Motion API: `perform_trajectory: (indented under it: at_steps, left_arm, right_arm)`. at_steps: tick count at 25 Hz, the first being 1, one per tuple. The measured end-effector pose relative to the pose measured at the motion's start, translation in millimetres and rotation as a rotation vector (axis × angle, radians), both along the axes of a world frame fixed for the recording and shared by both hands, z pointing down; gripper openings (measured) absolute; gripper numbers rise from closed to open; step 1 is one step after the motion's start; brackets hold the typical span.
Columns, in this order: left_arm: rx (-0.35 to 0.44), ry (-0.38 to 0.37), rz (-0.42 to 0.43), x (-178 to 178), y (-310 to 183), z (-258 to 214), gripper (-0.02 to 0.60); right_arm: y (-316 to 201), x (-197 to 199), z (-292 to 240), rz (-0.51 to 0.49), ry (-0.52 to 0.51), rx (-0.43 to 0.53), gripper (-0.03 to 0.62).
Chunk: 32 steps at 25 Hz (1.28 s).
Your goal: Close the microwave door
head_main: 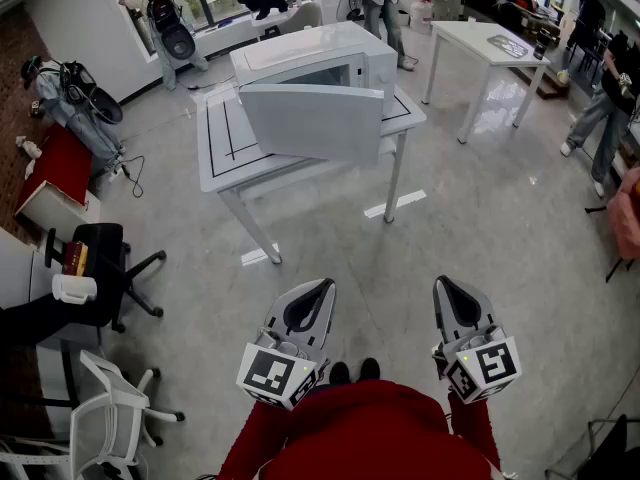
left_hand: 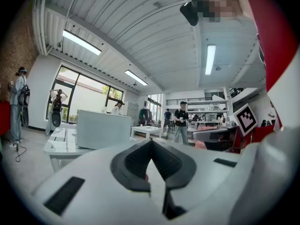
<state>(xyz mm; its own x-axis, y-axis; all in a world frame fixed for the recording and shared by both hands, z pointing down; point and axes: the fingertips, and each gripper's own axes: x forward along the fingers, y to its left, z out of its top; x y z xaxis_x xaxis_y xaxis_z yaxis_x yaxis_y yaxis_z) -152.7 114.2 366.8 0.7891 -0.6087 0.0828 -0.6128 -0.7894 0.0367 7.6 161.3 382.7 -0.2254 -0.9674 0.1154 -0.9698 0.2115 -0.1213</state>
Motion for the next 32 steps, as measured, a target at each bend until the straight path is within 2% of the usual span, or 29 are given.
perform_trajectory:
  at_steps: [11,18,27,32]
  left_arm:
    - [0.002,-0.011,0.002,2,0,1,0.011]
    - [-0.057,0.021,-0.011,0,-3,11,0.011]
    - [-0.091,-0.005,0.019,23,-1,25,0.011]
    - [-0.080,-0.028,0.008,38,-10,26,0.011]
  right_arm:
    - [-1,1,1,-0.004,-0.003,0.003,0.012]
    - [3,-11,8,-0.064,-0.029,-0.014,0.014]
    - [3,0,19,-0.065,-0.054,-0.042,0.014]
    - [1,14,22,-0.055,-0.060,-0.038,0.014]
